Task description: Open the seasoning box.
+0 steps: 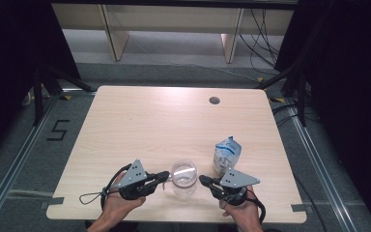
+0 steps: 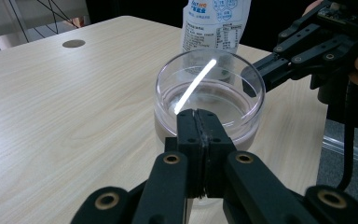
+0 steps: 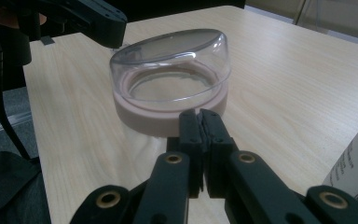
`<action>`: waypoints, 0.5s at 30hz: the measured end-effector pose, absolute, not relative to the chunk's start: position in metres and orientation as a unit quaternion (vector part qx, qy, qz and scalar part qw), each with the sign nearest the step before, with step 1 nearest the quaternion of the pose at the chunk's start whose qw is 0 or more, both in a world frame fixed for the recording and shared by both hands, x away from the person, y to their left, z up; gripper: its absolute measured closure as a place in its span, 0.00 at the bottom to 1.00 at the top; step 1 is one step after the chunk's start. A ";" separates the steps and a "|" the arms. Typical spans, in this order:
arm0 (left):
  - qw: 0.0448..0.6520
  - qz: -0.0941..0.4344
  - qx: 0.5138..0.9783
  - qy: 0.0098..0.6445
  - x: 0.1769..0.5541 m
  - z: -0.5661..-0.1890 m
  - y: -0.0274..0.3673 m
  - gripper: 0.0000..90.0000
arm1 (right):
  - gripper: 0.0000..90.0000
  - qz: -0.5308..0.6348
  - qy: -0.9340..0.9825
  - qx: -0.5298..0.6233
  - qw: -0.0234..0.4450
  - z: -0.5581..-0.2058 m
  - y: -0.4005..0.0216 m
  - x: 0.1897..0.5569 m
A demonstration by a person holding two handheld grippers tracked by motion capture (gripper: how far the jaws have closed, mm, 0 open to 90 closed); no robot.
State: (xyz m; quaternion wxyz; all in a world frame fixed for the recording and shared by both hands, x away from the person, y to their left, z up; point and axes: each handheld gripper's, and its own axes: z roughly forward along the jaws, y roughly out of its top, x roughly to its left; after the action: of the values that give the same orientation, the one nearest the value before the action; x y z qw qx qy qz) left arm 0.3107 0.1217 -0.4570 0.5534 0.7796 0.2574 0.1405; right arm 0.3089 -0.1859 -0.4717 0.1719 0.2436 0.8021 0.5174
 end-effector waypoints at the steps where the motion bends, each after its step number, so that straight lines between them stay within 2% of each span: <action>1: 0.554 0.140 0.779 0.257 0.311 -0.457 0.122 0.98 | 0.99 0.518 0.802 0.247 0.167 -0.472 -0.185 0.309; 6: 0.554 0.141 0.779 0.257 0.310 -0.457 0.122 0.99 | 1.00 0.514 0.806 0.248 0.155 -0.469 -0.184 0.309; 8: 0.555 0.139 0.778 0.258 0.311 -0.457 0.122 0.99 | 1.00 0.516 0.804 0.242 0.170 -0.469 -0.184 0.311; 15: 0.557 0.139 0.777 0.257 0.310 -0.458 0.122 0.99 | 1.00 0.512 0.807 0.244 0.164 -0.468 -0.181 0.311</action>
State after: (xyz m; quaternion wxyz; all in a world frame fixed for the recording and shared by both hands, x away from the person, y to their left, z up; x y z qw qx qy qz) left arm 0.3104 0.1222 -0.4579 0.5572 0.7773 0.2570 0.1391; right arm 0.3114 -0.1812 -0.4680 0.1640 0.2442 0.8068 0.5124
